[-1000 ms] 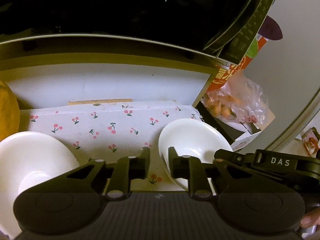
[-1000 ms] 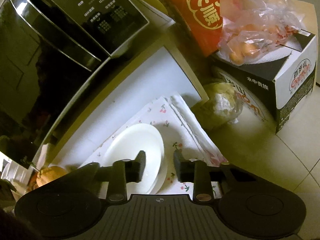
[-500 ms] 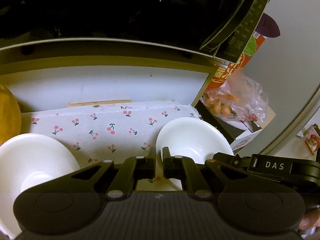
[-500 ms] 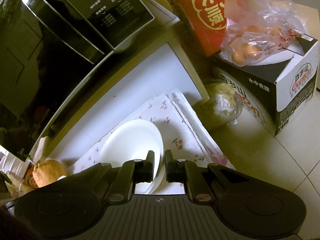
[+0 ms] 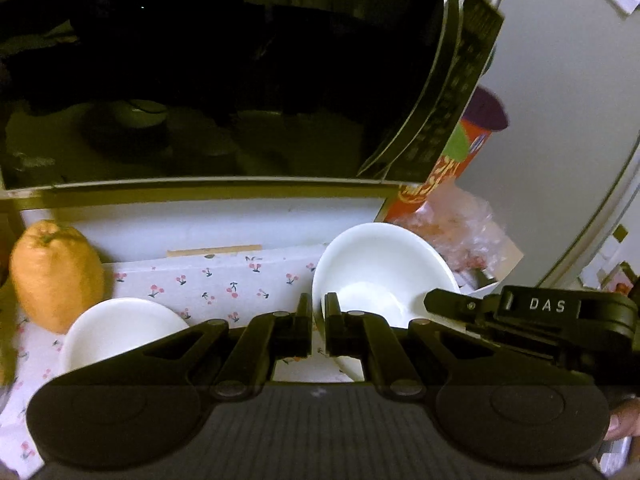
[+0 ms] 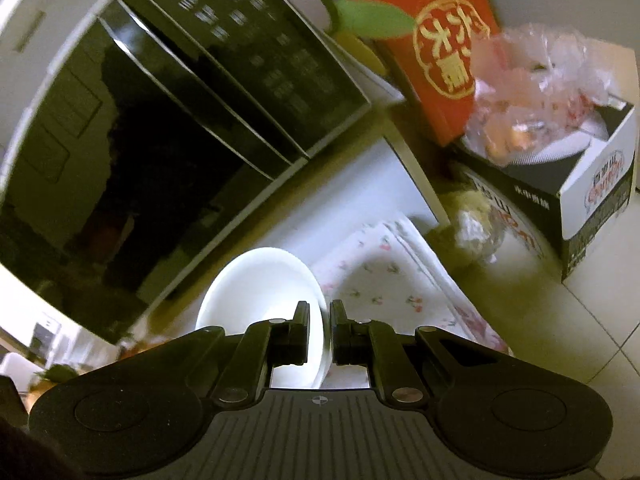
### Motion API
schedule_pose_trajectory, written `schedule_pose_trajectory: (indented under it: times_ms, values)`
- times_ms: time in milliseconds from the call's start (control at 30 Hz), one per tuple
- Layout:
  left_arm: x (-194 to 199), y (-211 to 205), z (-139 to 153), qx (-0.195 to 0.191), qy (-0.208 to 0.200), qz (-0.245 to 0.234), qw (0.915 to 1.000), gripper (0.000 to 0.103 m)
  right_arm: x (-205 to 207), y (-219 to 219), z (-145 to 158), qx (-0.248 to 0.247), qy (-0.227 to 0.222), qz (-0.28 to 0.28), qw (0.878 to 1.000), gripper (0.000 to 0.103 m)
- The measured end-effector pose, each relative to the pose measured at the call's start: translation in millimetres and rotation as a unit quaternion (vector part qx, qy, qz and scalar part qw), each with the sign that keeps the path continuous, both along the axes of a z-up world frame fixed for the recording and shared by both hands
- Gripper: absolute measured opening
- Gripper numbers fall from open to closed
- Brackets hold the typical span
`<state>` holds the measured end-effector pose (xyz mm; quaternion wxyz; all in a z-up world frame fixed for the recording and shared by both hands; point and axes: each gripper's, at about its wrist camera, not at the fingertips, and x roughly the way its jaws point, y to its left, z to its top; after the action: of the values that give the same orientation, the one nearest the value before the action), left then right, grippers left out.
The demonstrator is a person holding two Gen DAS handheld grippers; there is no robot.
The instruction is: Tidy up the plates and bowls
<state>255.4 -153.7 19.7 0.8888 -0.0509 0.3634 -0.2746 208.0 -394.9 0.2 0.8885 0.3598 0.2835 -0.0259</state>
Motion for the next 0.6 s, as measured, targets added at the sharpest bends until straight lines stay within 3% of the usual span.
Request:
schedule_pose_trajectory:
  times_ms: [133, 300, 600]
  values:
    - [-16.7, 10.1, 12.9, -0.029, 0.018, 0.008, 0.9994, 0.005, -22.0, 5.4, 18.6, 0.007, -0.007, -0.002, 1.0, 0.009]
    - [-40.3, 22.6, 18.4, -0.04, 0.034, 0.018, 0.9985, 0.004, -48.7, 17.0, 24.1, 0.017, 0.01, -0.001, 1.0, 0.01]
    - [-61.0, 47.8, -11.0, -0.068, 0.087, 0.038, 0.9931, 0.004, -70.3, 37.9, 4.5, 0.019, 0.048, 0.005, 0.999, 0.012]
